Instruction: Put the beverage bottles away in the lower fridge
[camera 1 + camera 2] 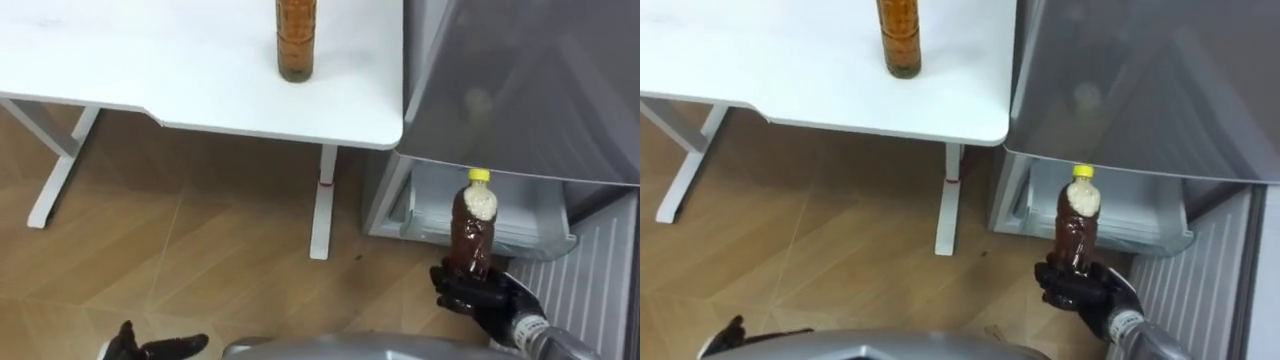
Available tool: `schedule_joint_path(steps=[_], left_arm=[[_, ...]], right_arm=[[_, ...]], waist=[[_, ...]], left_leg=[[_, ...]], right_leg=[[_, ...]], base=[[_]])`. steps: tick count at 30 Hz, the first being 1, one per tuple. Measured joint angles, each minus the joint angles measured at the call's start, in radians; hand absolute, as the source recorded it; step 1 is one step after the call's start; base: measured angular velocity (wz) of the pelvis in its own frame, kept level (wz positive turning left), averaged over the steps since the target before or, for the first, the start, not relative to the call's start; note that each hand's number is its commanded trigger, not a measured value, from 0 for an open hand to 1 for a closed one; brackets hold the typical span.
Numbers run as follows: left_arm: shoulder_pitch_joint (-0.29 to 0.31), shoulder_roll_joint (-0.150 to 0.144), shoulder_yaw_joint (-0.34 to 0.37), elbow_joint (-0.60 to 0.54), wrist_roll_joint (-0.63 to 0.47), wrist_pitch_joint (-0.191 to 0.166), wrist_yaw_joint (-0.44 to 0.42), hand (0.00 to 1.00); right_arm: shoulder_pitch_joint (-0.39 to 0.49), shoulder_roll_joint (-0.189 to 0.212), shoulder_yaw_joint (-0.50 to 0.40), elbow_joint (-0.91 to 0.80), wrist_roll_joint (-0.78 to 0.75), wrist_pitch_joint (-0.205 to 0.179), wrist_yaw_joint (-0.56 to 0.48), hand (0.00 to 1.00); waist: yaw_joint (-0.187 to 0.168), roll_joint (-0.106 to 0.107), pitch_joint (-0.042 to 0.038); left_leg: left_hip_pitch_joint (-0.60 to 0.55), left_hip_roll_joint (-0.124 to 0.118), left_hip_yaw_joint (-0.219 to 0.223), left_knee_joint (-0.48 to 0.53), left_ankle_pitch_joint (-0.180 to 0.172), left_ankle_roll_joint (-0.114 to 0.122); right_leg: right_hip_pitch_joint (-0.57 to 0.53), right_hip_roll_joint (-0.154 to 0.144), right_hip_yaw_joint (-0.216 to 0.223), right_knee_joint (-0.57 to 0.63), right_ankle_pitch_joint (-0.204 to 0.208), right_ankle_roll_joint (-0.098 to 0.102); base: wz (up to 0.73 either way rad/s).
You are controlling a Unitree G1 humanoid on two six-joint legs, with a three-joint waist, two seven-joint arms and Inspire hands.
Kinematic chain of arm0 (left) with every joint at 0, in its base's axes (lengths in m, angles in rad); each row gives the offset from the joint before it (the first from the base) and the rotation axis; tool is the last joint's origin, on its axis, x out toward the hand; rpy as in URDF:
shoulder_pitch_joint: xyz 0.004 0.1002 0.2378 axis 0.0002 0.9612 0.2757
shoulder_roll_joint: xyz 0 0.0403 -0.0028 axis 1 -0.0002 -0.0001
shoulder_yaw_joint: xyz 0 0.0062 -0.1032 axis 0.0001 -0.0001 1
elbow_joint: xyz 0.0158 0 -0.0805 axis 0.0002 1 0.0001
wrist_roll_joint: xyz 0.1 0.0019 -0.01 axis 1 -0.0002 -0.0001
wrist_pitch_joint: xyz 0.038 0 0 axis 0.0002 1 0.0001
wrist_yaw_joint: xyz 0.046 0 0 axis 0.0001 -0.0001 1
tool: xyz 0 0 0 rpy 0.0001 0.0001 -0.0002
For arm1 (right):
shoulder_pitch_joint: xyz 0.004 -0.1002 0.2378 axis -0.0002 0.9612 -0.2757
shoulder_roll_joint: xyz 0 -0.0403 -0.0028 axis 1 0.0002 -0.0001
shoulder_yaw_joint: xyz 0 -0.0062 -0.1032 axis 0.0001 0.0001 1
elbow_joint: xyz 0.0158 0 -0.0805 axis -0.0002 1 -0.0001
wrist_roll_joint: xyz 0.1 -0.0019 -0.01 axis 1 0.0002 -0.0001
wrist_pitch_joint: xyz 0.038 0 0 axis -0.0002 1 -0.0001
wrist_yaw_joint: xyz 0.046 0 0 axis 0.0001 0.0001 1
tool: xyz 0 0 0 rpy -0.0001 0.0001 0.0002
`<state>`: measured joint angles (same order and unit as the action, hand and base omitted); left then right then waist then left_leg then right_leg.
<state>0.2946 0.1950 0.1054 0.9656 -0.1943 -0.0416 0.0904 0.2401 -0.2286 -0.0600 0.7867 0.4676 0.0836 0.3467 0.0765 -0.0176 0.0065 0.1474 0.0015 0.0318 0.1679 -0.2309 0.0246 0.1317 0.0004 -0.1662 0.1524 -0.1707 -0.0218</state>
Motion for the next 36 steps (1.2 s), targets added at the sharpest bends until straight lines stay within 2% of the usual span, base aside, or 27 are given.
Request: schedule_joint_path(steps=[2, 7, 10, 14, 23, 29, 36], left_arm=[[-0.008, -0.015, -0.014, 0.005, 0.043, -0.001, -0.008, 0.00], [-0.020, -0.033, -0.034, 0.007, 0.073, -0.002, -0.035, 0.00], [-0.020, -0.038, -0.044, 0.005, 0.077, -0.002, -0.060, 0.00], [-0.021, -0.038, -0.052, 0.004, 0.077, -0.002, -0.102, 0.00], [-0.005, -0.049, -0.078, 0.007, 0.068, -0.002, -0.102, 0.00], [0.010, -0.055, -0.079, 0.007, 0.067, -0.002, -0.104, 0.00], [0.028, -0.058, -0.078, 0.007, 0.070, -0.002, -0.107, 0.00]], right_arm=[[-0.007, 0.007, 0.000, 0.012, 0.000, -0.002, -0.050, 1.00], [-0.052, 0.044, -0.001, 0.045, 0.042, -0.011, -0.142, 1.00], [-0.075, 0.064, -0.001, 0.045, 0.158, -0.028, -0.191, 1.00], [-0.124, 0.074, 0.000, 0.045, 0.345, -0.031, -0.255, 1.00], [-0.162, 0.084, 0.004, 0.029, 0.777, -0.073, -0.371, 1.00], [-0.164, 0.086, 0.024, 0.003, 0.970, -0.118, -0.381, 1.00], [-0.164, 0.087, 0.027, -0.019, 1.066, -0.161, -0.381, 1.00]], waist=[[-0.014, 0.006, 0.0001], [-0.020, 0.017, -0.0015], [-0.027, 0.028, 0.0005], [-0.042, 0.042, 0.0005], [-0.038, 0.055, 0.0009], [-0.037, 0.064, 0.0032], [-0.035, 0.070, 0.0041]], left_leg=[[-0.003, -0.001, 0.003, 0.001, 0.000, 0.000], [-0.015, 0.001, 0.014, 0.001, 0.000, 0.000], [-0.022, 0.000, 0.021, 0.001, 0.000, 0.000], [-0.043, -0.001, 0.023, 0.004, 0.000, 0.000], [-0.048, -0.001, 0.022, 0.005, 0.001, 0.000], [-0.048, -0.002, 0.022, 0.010, 0.000, 0.000], [-0.050, -0.002, 0.023, 0.014, 0.001, 0.000]], right_leg=[[-0.003, 0.001, 0.000, -0.001, 0.000, 0.000], [-0.018, 0.001, 0.004, 0.000, 0.001, -0.002], [-0.025, 0.002, 0.001, 0.000, 0.001, -0.001], [-0.044, 0.003, 0.003, 0.003, -0.001, 0.000], [-0.046, 0.004, 0.002, 0.003, -0.001, 0.000], [-0.045, 0.003, 0.002, 0.003, -0.001, 0.001], [-0.044, 0.003, 0.001, 0.000, -0.002, 0.001]], base=[[0.00], [-0.06], [0.02], [0.05], [0.00], [0.00], [0.00]])
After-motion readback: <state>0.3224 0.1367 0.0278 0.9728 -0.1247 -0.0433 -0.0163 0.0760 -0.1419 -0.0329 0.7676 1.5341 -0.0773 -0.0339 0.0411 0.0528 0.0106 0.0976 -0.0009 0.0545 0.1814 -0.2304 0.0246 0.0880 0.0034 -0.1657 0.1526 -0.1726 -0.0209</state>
